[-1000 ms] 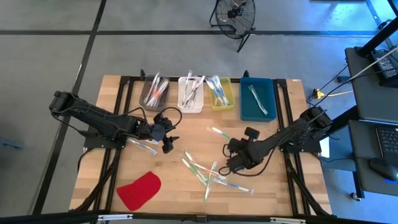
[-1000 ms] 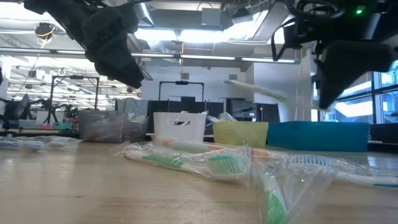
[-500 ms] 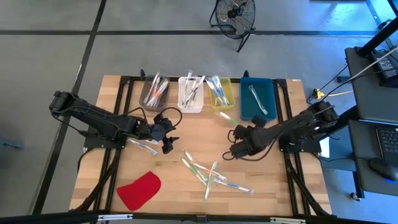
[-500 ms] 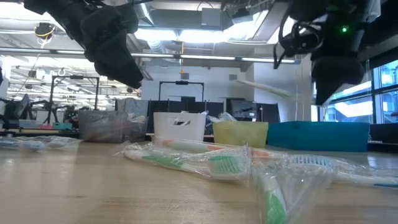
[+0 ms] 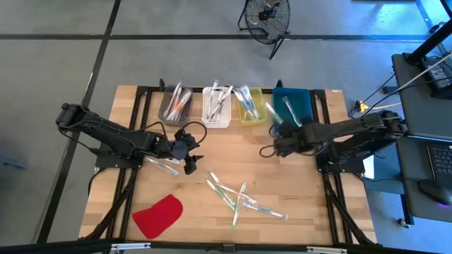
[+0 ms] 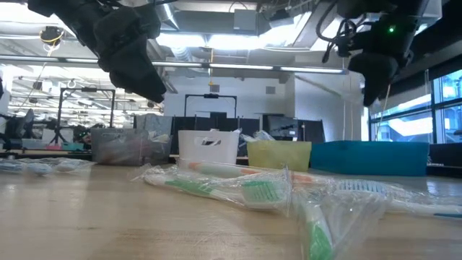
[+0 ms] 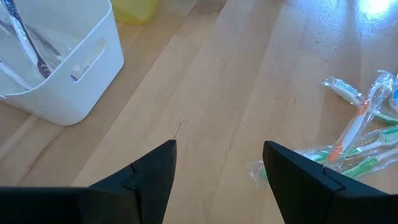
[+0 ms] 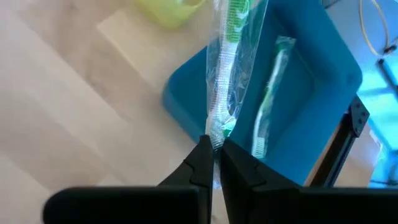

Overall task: Pick & Place Toothbrushes
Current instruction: Put the green toothbrush into the blue bin

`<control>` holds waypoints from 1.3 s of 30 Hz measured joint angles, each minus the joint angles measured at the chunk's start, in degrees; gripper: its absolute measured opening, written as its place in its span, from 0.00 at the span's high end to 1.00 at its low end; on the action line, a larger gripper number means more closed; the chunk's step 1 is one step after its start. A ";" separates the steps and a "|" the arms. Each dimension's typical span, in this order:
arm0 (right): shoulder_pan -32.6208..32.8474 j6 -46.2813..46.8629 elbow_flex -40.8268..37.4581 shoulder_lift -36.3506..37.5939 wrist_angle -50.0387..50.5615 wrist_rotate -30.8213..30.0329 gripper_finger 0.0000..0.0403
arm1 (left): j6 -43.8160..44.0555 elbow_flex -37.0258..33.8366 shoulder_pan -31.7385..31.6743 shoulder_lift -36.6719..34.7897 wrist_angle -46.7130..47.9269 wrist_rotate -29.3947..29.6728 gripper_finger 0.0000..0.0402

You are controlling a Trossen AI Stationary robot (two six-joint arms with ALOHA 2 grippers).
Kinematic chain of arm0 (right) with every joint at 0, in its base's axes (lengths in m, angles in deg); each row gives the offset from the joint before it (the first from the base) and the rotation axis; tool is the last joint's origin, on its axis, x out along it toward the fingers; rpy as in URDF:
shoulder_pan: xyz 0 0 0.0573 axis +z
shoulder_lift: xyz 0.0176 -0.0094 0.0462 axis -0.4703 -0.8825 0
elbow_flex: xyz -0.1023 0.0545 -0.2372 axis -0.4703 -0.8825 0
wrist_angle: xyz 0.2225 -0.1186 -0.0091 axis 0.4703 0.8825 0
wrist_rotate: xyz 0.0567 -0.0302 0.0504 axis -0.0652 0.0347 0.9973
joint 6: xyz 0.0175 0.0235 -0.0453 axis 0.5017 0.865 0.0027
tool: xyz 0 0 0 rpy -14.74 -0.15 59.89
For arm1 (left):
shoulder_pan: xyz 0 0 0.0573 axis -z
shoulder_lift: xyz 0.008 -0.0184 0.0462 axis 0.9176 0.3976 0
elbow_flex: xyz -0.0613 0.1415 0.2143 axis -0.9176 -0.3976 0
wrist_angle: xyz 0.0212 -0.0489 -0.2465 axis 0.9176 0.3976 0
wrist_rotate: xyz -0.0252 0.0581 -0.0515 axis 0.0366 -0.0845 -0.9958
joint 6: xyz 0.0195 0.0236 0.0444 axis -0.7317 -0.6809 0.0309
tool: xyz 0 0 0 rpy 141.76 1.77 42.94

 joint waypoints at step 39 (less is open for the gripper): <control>-43.11 -24.02 -8.71 6.04 -14.71 19.95 0.98 | -1.35 0.00 0.01 0.00 0.00 -0.46 0.42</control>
